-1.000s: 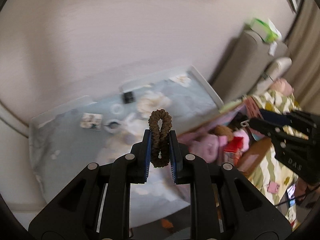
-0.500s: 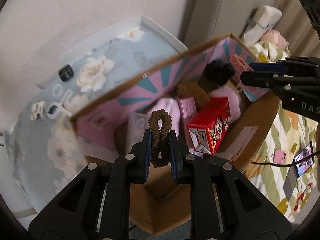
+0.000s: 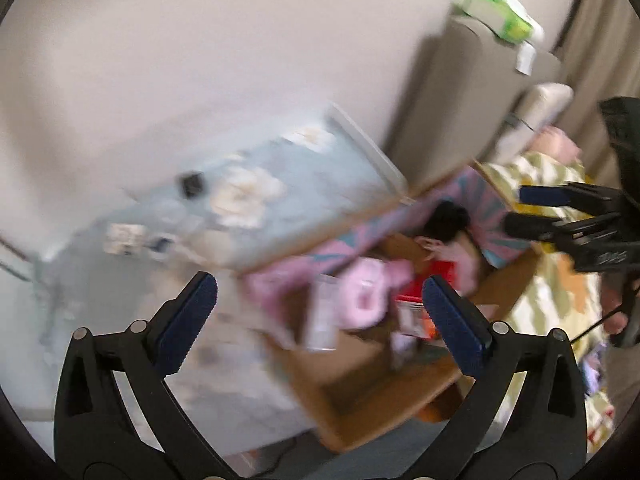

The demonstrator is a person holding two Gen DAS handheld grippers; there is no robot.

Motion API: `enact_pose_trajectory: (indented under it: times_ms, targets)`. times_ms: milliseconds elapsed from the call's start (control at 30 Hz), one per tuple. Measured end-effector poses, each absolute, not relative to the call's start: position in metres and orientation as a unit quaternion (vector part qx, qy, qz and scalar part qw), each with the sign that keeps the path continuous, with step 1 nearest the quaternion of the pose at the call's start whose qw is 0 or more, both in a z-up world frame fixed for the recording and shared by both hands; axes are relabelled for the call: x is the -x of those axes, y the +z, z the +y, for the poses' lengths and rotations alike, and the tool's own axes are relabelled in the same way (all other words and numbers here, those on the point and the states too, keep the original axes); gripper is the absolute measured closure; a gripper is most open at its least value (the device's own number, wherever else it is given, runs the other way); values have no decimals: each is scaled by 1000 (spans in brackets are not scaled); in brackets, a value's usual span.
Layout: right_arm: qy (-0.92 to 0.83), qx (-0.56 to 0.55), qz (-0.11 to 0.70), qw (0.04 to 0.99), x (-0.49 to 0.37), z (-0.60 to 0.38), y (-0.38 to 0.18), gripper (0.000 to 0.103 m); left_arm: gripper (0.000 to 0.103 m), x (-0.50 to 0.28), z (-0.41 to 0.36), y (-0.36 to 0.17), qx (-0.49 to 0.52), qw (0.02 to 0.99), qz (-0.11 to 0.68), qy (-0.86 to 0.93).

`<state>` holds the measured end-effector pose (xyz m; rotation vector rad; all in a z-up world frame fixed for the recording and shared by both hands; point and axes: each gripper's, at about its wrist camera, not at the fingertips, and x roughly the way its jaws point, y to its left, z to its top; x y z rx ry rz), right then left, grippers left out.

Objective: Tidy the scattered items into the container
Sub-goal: 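Move both tools back toward the white card and white clip on the tray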

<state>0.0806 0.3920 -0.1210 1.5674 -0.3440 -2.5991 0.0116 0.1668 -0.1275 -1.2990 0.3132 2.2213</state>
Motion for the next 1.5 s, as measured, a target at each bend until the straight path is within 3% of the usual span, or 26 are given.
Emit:
enact_pose_trajectory:
  times_ms: [500,1100,1300,1500]
  targets:
    - [-877,-471,-60,72,-69,344,-88,28,0,2,21,-113,491,143,77,856]
    - [-858,-499,-39,111,-8,243,-89,28,0,59,-52,-127,505,116,62,853]
    - [-810,-577,-49,89,57,188,-118,28,0,123,-44,-163,534,143,72,830]
    - [-728,-675,-110,49,133,173,-196,28,0,184,-22,-229,571,159,118,797]
